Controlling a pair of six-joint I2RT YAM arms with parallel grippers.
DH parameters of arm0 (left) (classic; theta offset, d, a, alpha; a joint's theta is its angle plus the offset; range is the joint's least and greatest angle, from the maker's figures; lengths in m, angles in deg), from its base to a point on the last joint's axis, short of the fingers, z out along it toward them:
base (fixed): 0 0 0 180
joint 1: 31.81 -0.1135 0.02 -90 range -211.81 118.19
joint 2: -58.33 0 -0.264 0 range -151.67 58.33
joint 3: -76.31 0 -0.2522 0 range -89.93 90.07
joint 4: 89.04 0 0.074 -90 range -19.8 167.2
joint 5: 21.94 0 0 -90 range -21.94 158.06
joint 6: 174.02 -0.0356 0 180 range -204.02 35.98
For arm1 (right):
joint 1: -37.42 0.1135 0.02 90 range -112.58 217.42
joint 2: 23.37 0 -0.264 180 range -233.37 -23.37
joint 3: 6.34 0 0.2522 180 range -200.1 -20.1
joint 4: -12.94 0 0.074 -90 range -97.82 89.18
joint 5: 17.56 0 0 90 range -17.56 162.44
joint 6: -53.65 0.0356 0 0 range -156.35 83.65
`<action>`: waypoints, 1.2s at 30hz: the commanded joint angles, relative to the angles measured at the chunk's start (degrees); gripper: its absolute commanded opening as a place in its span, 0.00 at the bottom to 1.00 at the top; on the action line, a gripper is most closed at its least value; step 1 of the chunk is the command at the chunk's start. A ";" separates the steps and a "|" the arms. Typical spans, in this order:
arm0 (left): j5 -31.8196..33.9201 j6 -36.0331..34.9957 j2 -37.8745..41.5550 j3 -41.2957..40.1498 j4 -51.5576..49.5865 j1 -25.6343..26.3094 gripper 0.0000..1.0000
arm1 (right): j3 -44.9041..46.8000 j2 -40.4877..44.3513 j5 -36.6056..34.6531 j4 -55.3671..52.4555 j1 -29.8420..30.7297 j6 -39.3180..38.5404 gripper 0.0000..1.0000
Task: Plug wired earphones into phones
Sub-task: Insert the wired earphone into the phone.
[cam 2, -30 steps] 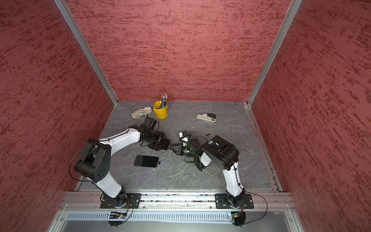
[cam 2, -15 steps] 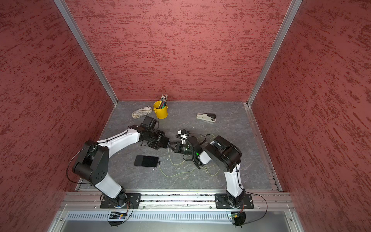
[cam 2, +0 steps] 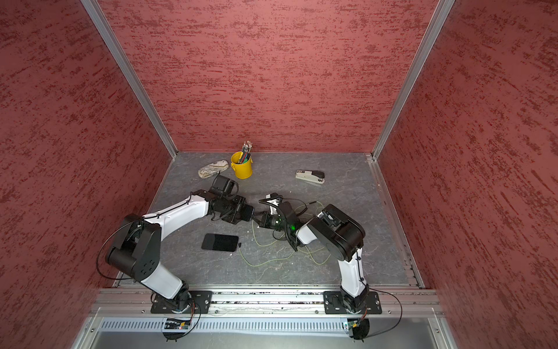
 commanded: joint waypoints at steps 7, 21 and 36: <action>-5.87 -2.25 2.08 0.20 -2.08 0.14 0.61 | 1.41 5.16 -2.40 1.70 1.00 -1.62 0.34; -2.99 -2.15 1.54 0.29 -3.40 -2.15 0.61 | 1.92 8.48 -5.54 -5.86 1.36 -3.44 0.51; -3.47 -1.13 2.13 0.06 -3.02 -2.31 0.61 | 2.21 7.23 -4.92 -4.16 2.59 -2.39 0.24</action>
